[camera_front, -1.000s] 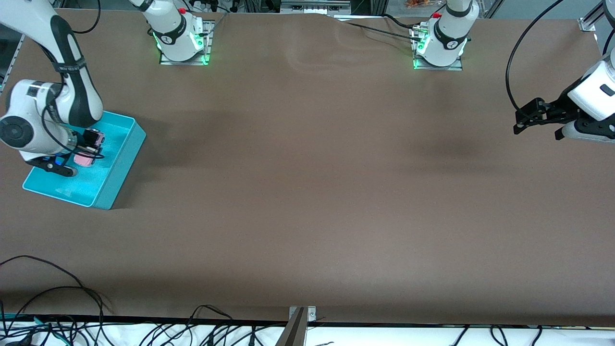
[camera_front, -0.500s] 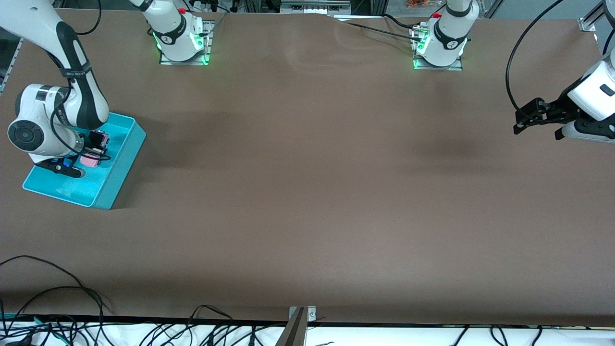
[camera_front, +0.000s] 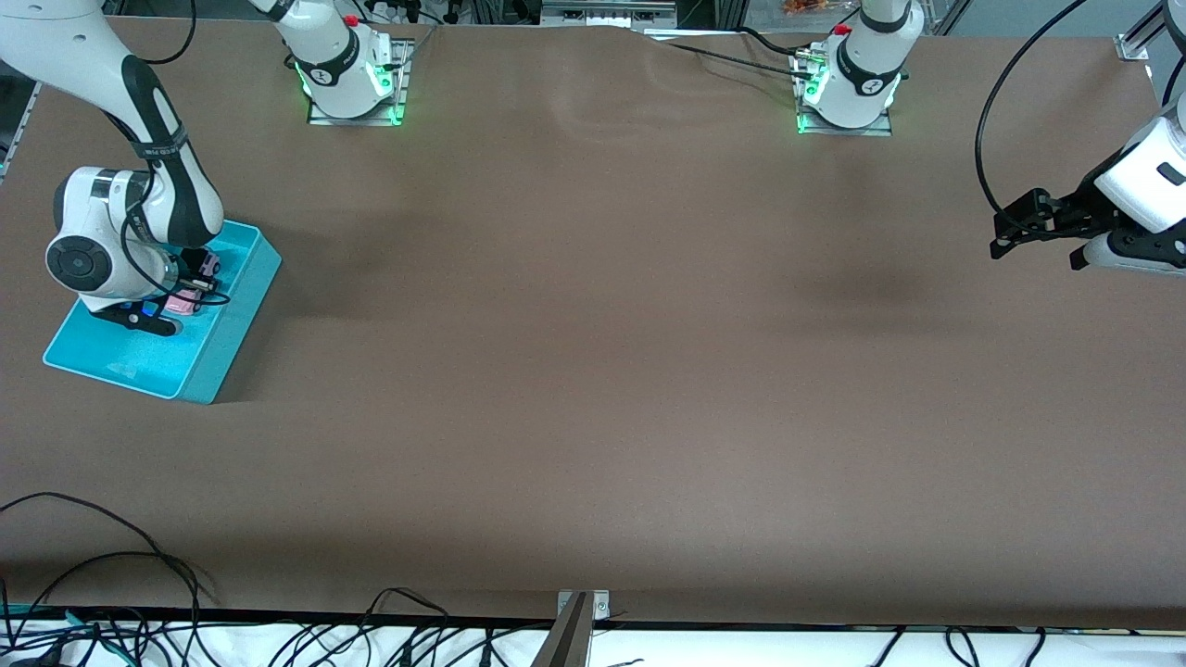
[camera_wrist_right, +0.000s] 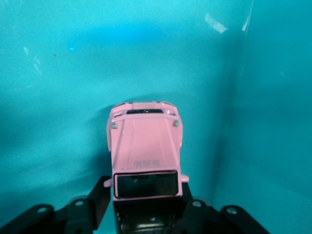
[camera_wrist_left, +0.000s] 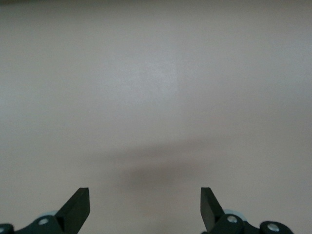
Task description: Wind and store pink jeep toy
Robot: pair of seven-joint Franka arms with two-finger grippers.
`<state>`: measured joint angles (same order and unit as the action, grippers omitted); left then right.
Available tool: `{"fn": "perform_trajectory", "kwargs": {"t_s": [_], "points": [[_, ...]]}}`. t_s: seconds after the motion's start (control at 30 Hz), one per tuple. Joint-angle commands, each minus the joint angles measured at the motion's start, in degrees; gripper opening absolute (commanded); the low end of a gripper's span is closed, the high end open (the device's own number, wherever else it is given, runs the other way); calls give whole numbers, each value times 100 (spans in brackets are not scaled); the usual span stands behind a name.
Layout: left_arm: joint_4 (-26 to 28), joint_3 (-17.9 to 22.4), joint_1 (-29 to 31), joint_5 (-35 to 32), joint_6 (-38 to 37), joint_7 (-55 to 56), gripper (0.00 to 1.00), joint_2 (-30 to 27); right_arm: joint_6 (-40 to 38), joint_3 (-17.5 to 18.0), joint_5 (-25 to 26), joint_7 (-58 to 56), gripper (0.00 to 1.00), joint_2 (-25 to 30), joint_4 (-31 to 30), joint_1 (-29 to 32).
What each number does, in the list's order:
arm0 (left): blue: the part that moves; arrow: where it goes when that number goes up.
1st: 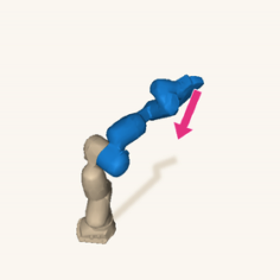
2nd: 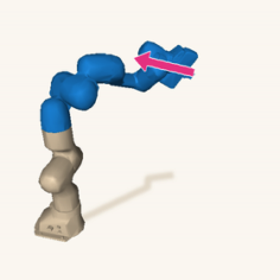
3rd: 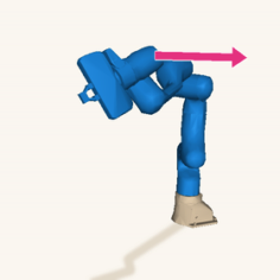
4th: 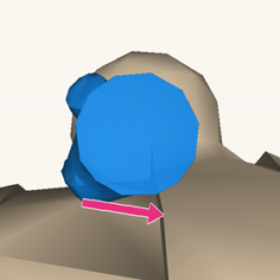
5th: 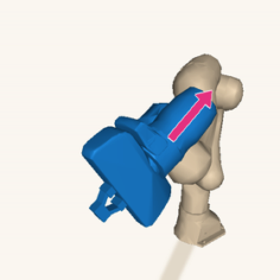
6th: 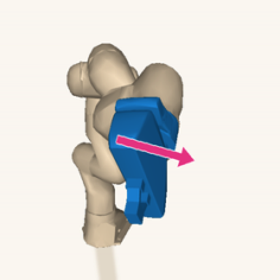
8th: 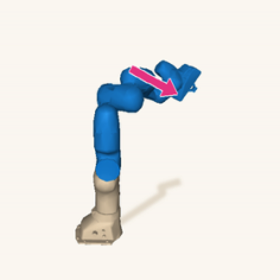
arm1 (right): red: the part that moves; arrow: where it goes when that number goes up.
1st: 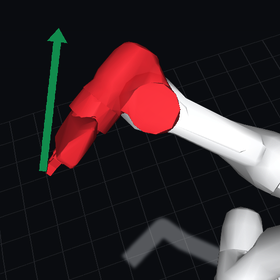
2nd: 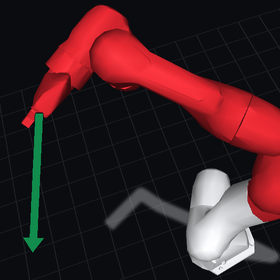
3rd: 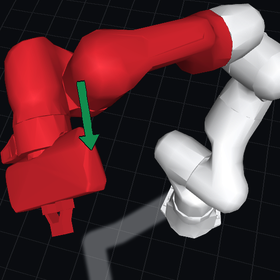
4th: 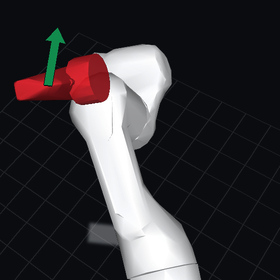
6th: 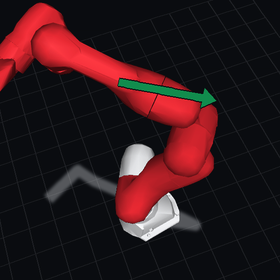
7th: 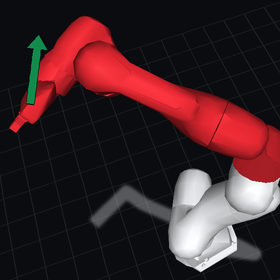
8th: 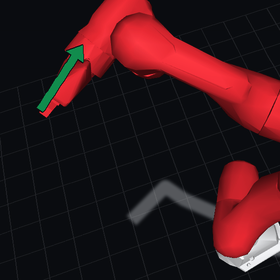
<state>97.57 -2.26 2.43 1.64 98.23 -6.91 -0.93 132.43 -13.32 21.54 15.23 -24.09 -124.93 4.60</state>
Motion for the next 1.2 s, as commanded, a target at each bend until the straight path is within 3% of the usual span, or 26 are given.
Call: {"fn": "perform_trajectory", "kwargs": {"t_s": [0.0,0.17,0.47,0.8,1.17], "points": [[-169,-3,3,-59,-129,84,100,66,82,92,140,-11,100,35,-40,76],[-169,-3,3,-59,-129,84,100,66,-330,329,131,-29,100,290,-14,50],[-169,-3,3,-59,-129,84,100,66,-2167,927,87,86,100,720,654,32],[-169,-3,3,-59,-129,84,100,66,-2371,1077,-501,59,100,1046,935,32],[-169,-3,3,-59,-129,84,100,66,-2502,1806,-528,587,100,1380,1005,32]]}}
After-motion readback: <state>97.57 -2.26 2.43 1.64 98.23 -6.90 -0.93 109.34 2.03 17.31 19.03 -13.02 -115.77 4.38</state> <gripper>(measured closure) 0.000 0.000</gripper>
